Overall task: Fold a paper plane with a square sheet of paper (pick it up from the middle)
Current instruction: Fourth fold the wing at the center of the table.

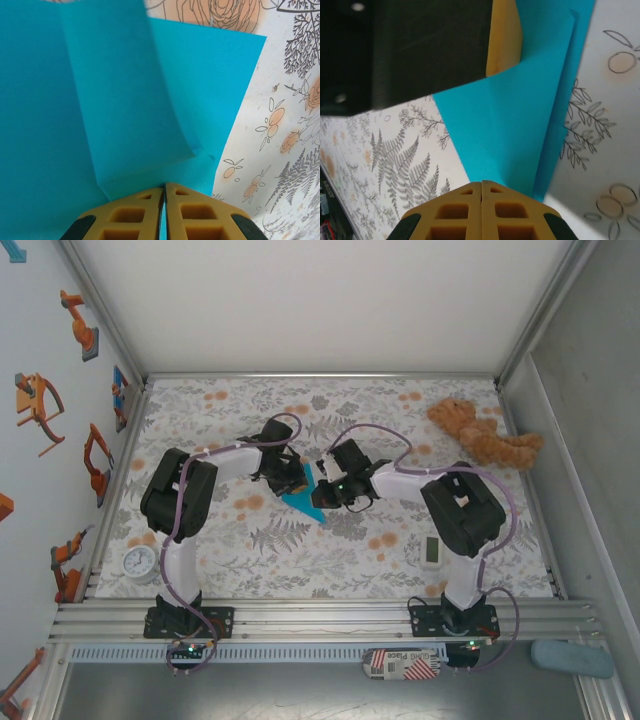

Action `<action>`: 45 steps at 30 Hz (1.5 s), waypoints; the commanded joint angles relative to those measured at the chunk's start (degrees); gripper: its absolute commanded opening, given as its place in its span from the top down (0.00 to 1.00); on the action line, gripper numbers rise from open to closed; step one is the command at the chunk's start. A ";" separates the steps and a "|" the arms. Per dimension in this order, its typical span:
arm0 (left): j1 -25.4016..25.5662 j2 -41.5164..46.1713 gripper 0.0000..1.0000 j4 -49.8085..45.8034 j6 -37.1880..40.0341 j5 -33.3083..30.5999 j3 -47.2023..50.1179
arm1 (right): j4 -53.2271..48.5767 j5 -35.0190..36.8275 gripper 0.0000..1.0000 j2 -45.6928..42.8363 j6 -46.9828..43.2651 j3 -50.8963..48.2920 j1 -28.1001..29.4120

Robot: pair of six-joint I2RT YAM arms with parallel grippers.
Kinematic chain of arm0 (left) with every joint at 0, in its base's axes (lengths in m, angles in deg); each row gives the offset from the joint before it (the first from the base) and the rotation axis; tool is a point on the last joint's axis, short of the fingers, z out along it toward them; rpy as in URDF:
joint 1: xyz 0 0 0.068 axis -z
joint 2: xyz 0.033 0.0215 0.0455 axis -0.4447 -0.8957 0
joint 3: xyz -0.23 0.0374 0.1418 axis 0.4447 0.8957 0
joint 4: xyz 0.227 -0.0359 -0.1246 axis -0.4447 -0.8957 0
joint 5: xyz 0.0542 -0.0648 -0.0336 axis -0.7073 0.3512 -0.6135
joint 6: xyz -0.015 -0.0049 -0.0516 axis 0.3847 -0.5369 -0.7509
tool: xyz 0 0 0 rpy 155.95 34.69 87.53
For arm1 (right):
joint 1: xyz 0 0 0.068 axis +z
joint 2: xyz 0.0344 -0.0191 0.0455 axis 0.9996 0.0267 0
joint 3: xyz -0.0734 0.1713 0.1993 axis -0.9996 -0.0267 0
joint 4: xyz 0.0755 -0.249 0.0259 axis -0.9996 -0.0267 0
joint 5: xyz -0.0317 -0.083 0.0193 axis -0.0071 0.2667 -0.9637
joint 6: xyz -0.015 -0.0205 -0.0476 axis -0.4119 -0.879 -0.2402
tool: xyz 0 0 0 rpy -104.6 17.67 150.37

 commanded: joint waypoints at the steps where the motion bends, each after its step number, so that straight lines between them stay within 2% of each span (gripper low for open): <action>1: 0.96 -5.16 0.87 -2.63 -0.13 -4.12 4.35 | -1.26 -0.43 1.00 1.97 -0.51 1.10 0.61; 8: 0.79 -2.40 0.87 -1.27 5.15 -1.58 2.56 | -4.02 3.14 1.00 3.22 -2.82 -0.37 0.65; 12: 0.65 1.90 0.86 2.55 7.38 0.66 2.89 | -5.00 3.76 1.00 3.77 -3.60 -1.62 0.57; 18: 0.92 6.99 0.87 11.18 8.58 3.71 7.38 | -5.46 4.21 1.00 4.02 -3.73 -2.08 0.35; 27: 1.71 7.18 0.91 21.06 8.26 6.15 14.21 | -6.33 3.93 1.00 4.56 -3.63 -1.99 0.30; 34: 0.13 3.68 0.91 19.18 9.43 3.33 14.34 | -7.81 4.54 1.00 4.98 -4.04 -2.11 0.13; 45: -8.14 0.38 0.90 12.11 11.15 1.13 8.20 | -9.43 5.68 1.00 4.92 -4.21 -5.12 -0.58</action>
